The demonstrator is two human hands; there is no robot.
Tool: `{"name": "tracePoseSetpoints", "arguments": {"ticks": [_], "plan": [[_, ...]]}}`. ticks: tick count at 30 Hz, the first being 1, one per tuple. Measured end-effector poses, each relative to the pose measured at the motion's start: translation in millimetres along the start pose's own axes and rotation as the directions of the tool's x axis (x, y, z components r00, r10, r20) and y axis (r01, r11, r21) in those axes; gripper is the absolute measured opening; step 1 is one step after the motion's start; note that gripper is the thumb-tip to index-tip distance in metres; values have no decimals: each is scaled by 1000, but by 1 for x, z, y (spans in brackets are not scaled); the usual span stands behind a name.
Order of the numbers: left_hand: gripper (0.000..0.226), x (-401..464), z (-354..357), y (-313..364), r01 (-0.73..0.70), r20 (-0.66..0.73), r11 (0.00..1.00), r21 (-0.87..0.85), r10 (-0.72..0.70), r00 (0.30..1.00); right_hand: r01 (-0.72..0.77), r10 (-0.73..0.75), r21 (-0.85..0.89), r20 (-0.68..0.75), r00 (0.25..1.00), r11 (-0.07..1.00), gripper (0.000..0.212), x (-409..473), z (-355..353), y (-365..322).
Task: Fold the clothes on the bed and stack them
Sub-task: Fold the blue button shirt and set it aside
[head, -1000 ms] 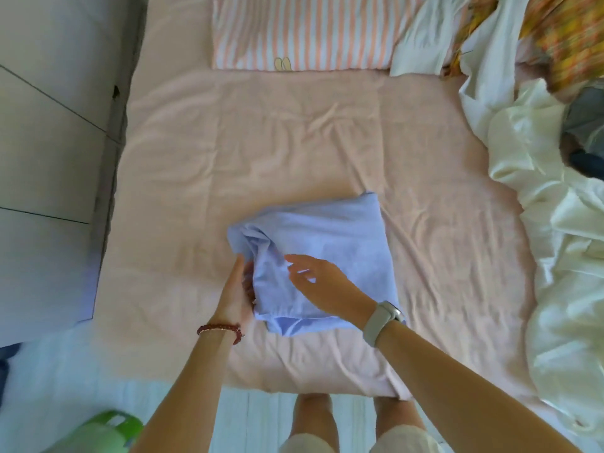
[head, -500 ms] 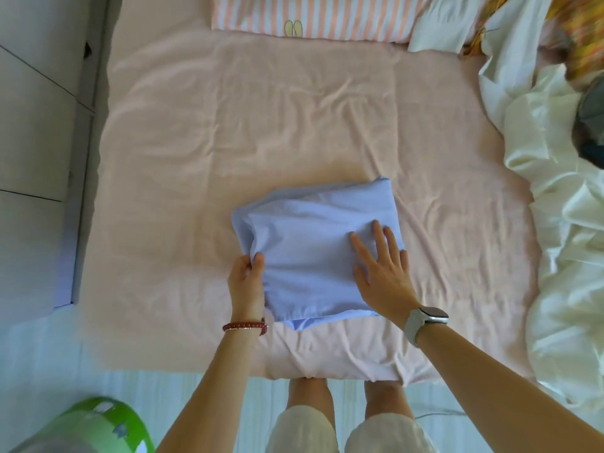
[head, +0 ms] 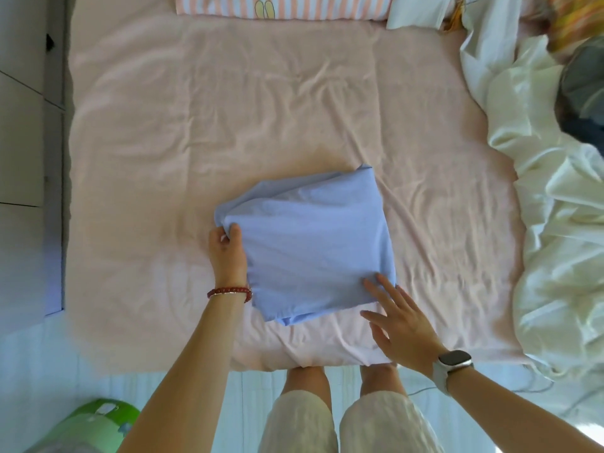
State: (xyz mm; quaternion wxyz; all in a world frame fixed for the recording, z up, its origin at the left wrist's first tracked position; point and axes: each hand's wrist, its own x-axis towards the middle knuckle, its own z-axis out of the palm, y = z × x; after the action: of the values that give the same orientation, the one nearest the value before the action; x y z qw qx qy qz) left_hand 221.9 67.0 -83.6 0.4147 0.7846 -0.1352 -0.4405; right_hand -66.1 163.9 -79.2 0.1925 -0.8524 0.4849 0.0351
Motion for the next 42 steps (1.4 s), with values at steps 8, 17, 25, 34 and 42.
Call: {"name": "tracePoseSetpoints", "arguments": {"ticks": [8, 17, 25, 34, 42], "plan": [[11, 7, 9, 2, -174, -128, 964, 202, 202, 971, -445, 564, 442, -183, 805, 779, 35, 75, -35, 17], [7, 28, 11, 8, -163, -162, 959, 233, 203, 966, -524, 579, 627, 139, 803, 576, 62, 178, -59, 39], [25, 28, 0, -5, -111, -103, 990, 82, 119, 988, -591, 739, 726, 174, 651, 350, 37, 194, -56, 62], [38, -6, -13, -21, -1, 320, 997, 80, -25, 947, -651, 697, 723, 344, 629, 231, 46, 107, -22, 31], [36, -6, -11, 30, -275, 231, 958, 80, 250, 940, -372, 677, 875, 70, 732, 311, 25, 119, -67, -10]]}}
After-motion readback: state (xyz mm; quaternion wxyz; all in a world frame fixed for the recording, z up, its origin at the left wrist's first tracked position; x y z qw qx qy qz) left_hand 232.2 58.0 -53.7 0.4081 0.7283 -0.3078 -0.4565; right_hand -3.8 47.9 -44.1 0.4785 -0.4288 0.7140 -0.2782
